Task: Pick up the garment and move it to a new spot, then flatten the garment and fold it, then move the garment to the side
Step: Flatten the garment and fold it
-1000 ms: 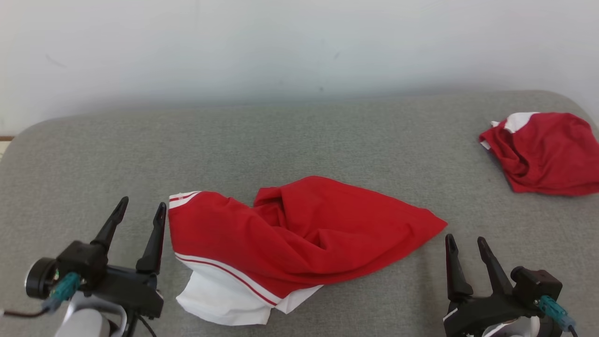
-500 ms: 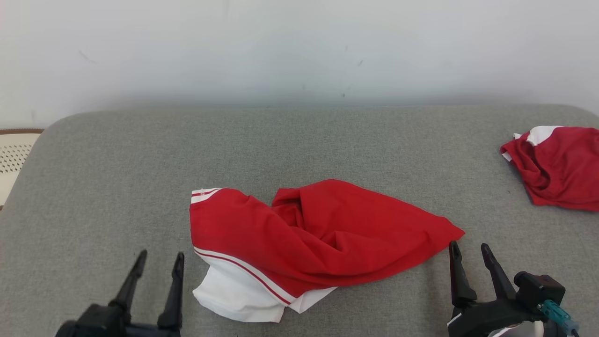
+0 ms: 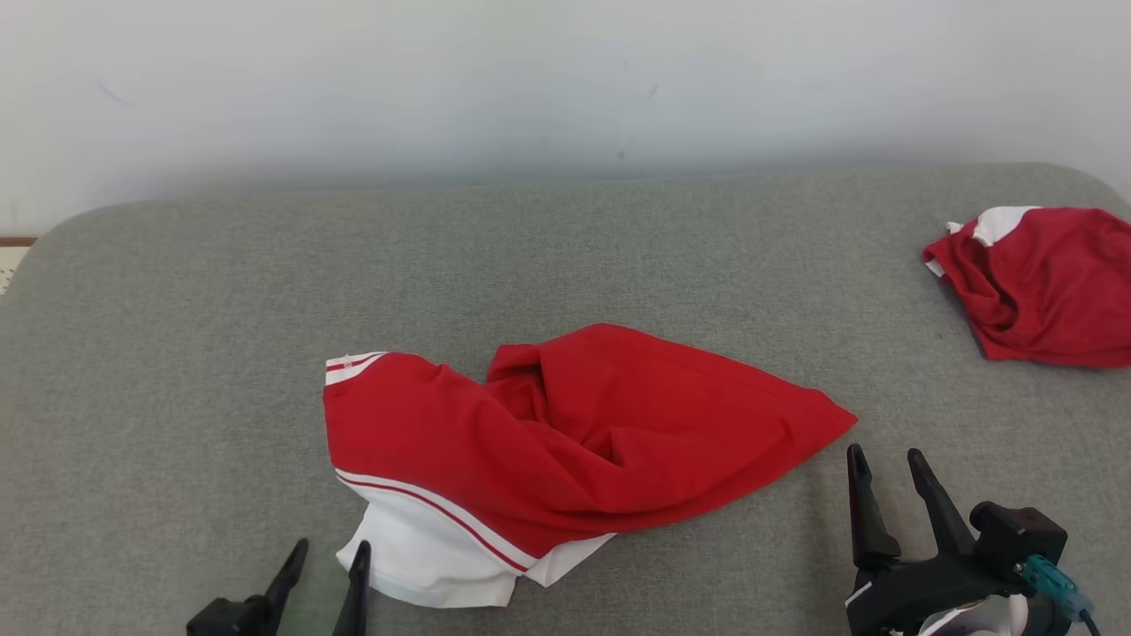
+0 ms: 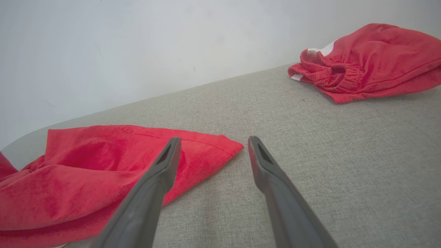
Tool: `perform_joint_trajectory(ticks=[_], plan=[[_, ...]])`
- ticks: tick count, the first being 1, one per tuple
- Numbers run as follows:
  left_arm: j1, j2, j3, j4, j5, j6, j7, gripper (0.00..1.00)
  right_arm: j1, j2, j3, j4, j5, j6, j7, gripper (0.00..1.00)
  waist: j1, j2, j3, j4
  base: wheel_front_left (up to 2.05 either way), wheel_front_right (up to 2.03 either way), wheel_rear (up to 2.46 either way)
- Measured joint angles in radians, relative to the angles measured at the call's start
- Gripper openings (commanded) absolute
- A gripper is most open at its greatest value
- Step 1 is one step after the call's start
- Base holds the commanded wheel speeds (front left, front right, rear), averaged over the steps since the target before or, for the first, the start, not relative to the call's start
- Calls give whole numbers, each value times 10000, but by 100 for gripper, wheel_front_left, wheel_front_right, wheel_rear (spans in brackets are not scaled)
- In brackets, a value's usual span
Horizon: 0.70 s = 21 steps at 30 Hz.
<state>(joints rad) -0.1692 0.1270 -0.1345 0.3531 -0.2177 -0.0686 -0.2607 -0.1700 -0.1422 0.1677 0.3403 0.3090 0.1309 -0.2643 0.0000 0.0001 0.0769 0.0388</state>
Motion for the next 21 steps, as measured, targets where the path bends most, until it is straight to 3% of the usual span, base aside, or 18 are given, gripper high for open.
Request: perform_joint_trajectory(ticks=[12, 13, 14, 15, 21], plan=[[-362, -228, 215, 1517, 100, -224, 0, 100, -92, -40, 84, 19, 36, 0, 0, 100, 0, 0, 162, -288, 0, 0, 0], [-395, -247, 224, 1618, 92, -270, 0, 72, -98, -40, 88, 27, 42, 0, 0, 100, 0, 0, 157, -298, 0, 0, 0], [-422, -290, 226, 1689, 79, -280, 0, 19, -99, -44, 88, 35, 42, 0, 0, 100, 0, 0, 150, -304, 0, 0, 0], [-448, -322, 209, 1739, 79, -314, 0, 0, -99, -44, 84, 38, 42, 0, 0, 100, 0, 0, 142, -308, 0, 0, 0], [-575, -424, 184, 1799, 113, -441, 0, 0, -61, -44, -25, 36, 25, 0, 0, 100, 0, 0, 48, -225, 0, 0, 0]])
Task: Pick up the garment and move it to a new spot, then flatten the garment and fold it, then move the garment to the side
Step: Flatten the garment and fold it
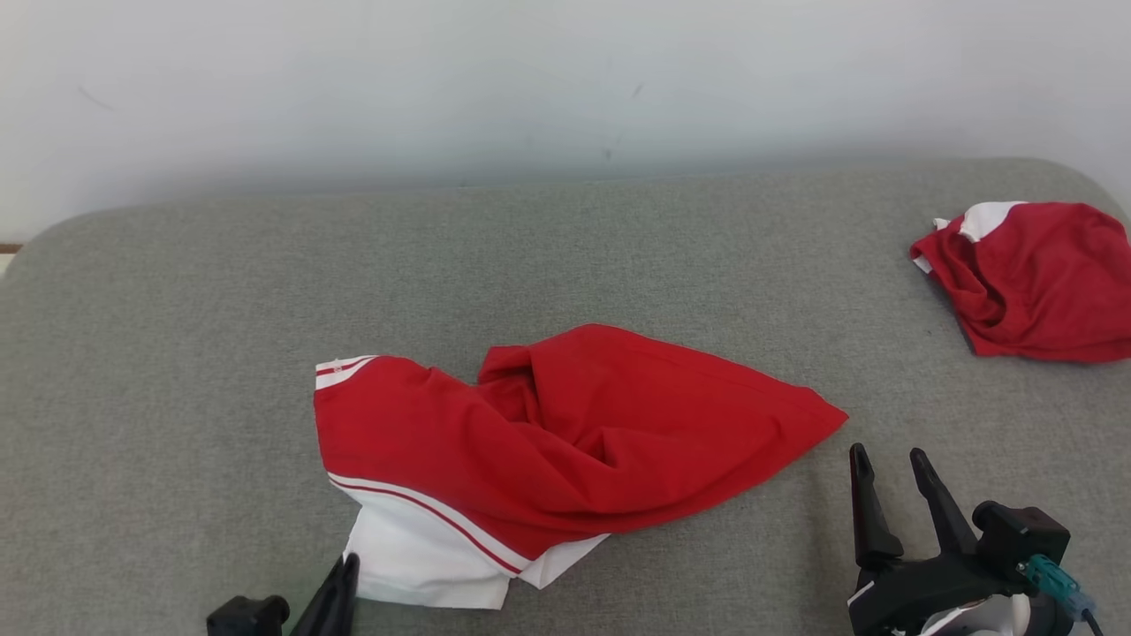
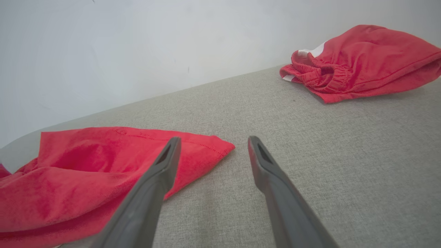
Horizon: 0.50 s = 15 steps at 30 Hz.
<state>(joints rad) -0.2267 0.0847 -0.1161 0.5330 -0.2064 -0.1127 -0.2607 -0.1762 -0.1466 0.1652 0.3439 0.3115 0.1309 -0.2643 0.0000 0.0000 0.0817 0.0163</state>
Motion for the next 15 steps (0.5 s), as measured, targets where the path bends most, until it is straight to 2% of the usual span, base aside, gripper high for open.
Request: perform_joint_trajectory(ticks=[5, 12, 15], plan=[[31, -33, 176, -926, 163, -2, 0, 0, 67, 56, -92, -40, -29, 0, 0, 100, 0, 0, -127, 197, 0, 0, 0], [717, 40, 127, -3475, 612, 174, 8, 0, 263, 198, -328, -33, -38, 0, 0, 100, 0, 0, -362, 647, 0, 0, 0], [1013, 213, 56, -4585, 754, 242, 351, 0, 318, 295, -357, -23, -38, 0, 0, 100, 0, 0, -492, 852, 0, 0, 0]])
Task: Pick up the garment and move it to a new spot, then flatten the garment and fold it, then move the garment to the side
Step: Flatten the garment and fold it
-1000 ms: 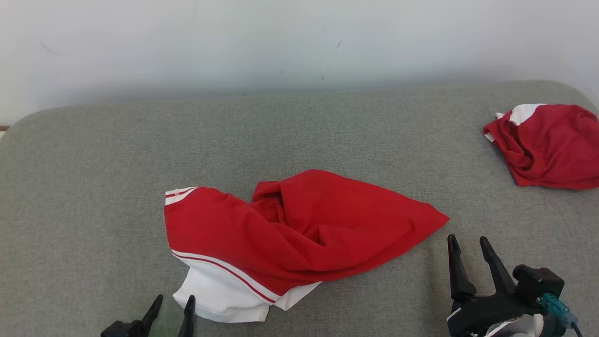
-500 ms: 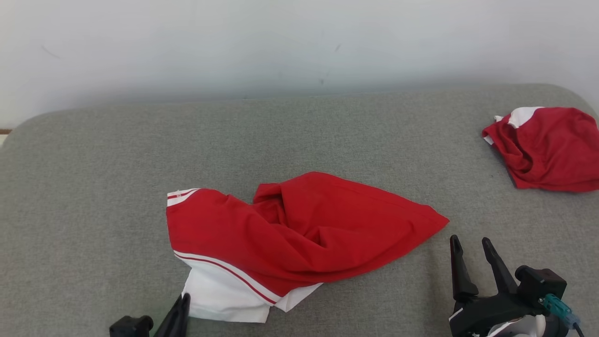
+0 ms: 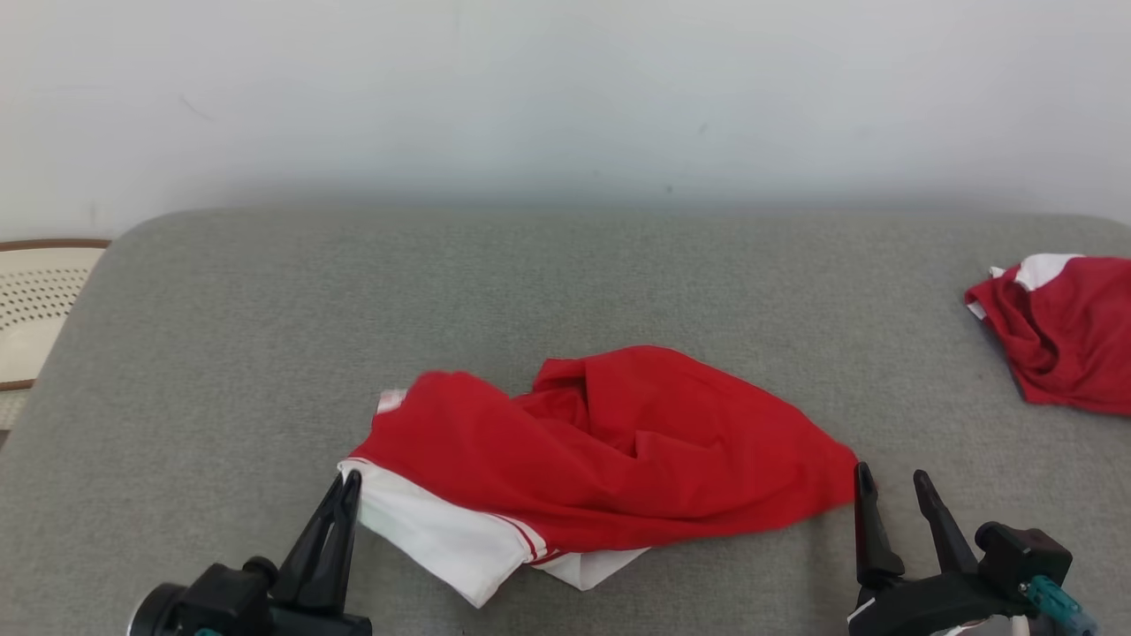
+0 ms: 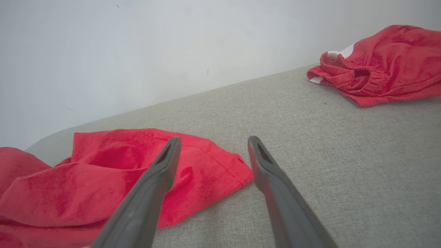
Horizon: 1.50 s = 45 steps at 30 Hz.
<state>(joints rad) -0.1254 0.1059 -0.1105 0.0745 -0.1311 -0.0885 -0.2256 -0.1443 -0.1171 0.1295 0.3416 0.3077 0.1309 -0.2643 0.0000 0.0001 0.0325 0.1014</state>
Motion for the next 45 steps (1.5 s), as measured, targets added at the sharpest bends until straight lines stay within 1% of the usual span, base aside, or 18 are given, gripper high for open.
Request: perform_joint_trajectory(ticks=[7, 9, 12, 16, 19, 21, 22, 25, 26, 27, 28, 32, 37, 40, 45], plan=[[507, 247, -52, -2688, 169, 207, 1106, 0, 103, 151, -38, -8, -61, 0, 0, 100, -1, 0, -299, 322, 0, 0, 0], [664, 305, -15, -3139, 169, 297, 1313, 0, 105, 155, -48, -10, -69, 0, 0, 100, -1, 0, -331, 361, 0, 0, 0], [1050, 337, 161, -3296, 104, 472, 1540, 0, 105, 148, -38, -10, -67, 0, 0, 100, 0, 0, -301, 323, 0, 0, 0], [1554, 224, 412, -2694, -278, 606, 1392, 0, 105, 92, -81, -6, -63, 0, -2, 100, -1, -1, -231, 216, 0, 0, 0], [1682, 151, 594, -1691, -600, 639, 1051, 0, 102, 54, -81, 46, -63, 0, 0, 100, 0, 0, -188, 150, 0, 0, 0], [1675, 234, 598, -1020, -523, 639, 859, 0, 87, 2, -56, 98, -61, 0, 0, 100, 0, 0, -173, 105, 0, 0, 0], [1640, 161, 677, -752, -696, 635, 642, 0, 87, -35, -61, 132, -58, 0, 0, 100, -1, -1, -163, 96, 0, 0, 0], [1403, 132, 648, 360, -773, 566, 274, 0, 51, -79, -42, 238, -50, 0, 0, 100, 0, -1, -134, 85, 0, 0, 0], [1337, 136, 633, 602, -736, 558, 198, 34, 47, -81, -31, 268, -50, 0, 0, 100, 0, 0, -128, 90, 0, 0, 0], [1289, 121, 640, 805, -744, 564, 115, 72, 48, -88, -27, 293, -48, 0, 0, 100, 0, 0, -123, 96, 0, 0, 0], [1252, 109, 631, 982, -771, 564, 61, 100, 48, -102, -27, 309, -42, 0, 0, 100, -1, -1, -119, 104, 0, 0, 0], [1118, 23, 665, 1175, -742, 656, -217, 100, 48, -174, -42, 416, 2, 0, 0, 100, 0, 0, -94, 171, 0, 0, 0], [988, -77, 826, 604, -504, 903, -320, 100, -13, -247, 0, 692, 50, 0, 4, 100, 0, 0, -47, 340, 0, 0, 0], [996, -188, 851, 186, -389, 949, -349, 100, -159, -324, 148, 953, 123, 0, 98, 100, 0, 0, -33, 452, 0, 0, 0], [1056, -316, 869, -113, -188, 959, -349, 100, -411, -489, 368, 1540, 309, 0, 439, 100, 0, 0, -59, 614, 0, 0, 0]])
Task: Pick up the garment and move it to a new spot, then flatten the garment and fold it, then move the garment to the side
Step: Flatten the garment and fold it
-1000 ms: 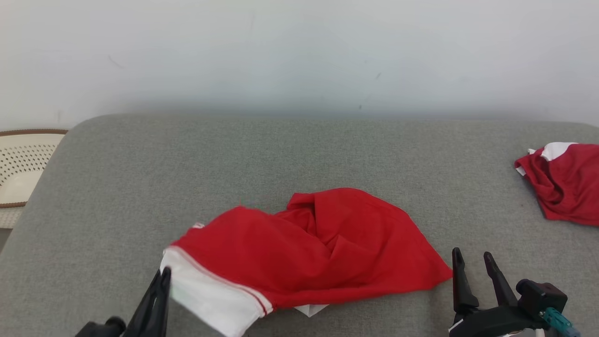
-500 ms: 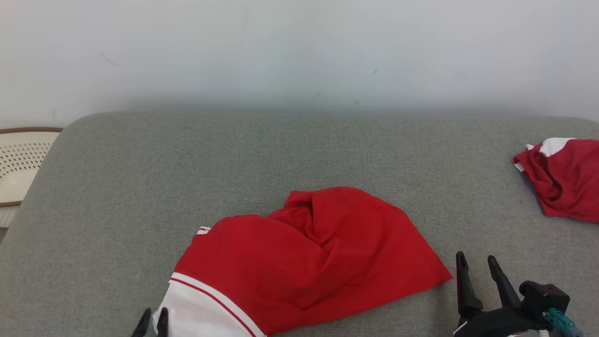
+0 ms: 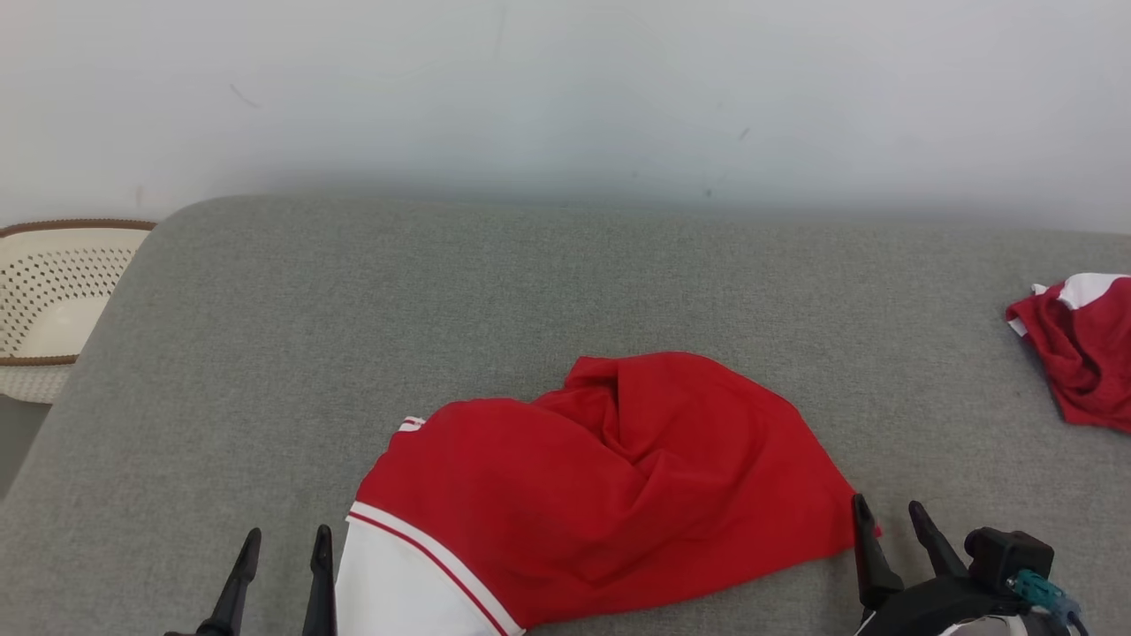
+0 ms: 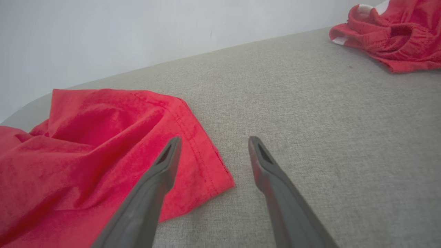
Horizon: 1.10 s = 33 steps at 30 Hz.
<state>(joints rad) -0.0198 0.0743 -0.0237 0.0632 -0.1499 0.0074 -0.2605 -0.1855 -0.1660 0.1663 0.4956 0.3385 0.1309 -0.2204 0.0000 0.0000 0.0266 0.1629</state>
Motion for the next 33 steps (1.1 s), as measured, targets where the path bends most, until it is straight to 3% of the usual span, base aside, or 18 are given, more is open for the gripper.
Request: perform_joint_trajectory(ticks=[13, 14, 15, 16, 17, 18, 26, 33], plan=[[16, -199, -190, -38, 15, -58, 0, 100, -910, -401, 629, 1559, 334, 0, 642, 99, 0, 0, 31, 350, 0, 0, 0], [16, -203, -188, -31, 6, -56, 0, 100, -967, -424, 694, 1712, 357, 0, 708, 88, 0, 0, 38, 380, 0, 0, 0], [16, -203, -188, -31, 6, -56, 0, 100, -967, -424, 694, 1712, 357, 0, 708, 47, 0, 0, 38, 380, 0, 0, 0], [16, -203, -194, -23, 4, -56, 0, 100, -1004, -437, 731, 1847, 387, 0, 708, 27, 0, 0, 45, 405, 0, 0, 0], [16, -207, -192, -15, -6, -58, 0, 100, -1061, -453, 773, 1996, 401, 0, 713, 16, 0, 0, 54, 426, 0, 0, 0], [16, -211, -192, 0, -8, -56, 0, 100, -1127, -472, 821, 2100, 408, 0, 706, 0, 0, 0, 63, 442, 0, 0, 0], [72, -232, -65, 54, -73, -10, 0, 100, -1353, -610, 1035, 2276, 779, 0, 232, 0, 0, 0, 19, 242, 0, 0, 0], [202, -236, -71, 169, -290, 31, -2, 100, -641, -1058, 1333, 767, 1643, 0, 690, 0, 0, 0, -105, -220, 0, 0, 0]])
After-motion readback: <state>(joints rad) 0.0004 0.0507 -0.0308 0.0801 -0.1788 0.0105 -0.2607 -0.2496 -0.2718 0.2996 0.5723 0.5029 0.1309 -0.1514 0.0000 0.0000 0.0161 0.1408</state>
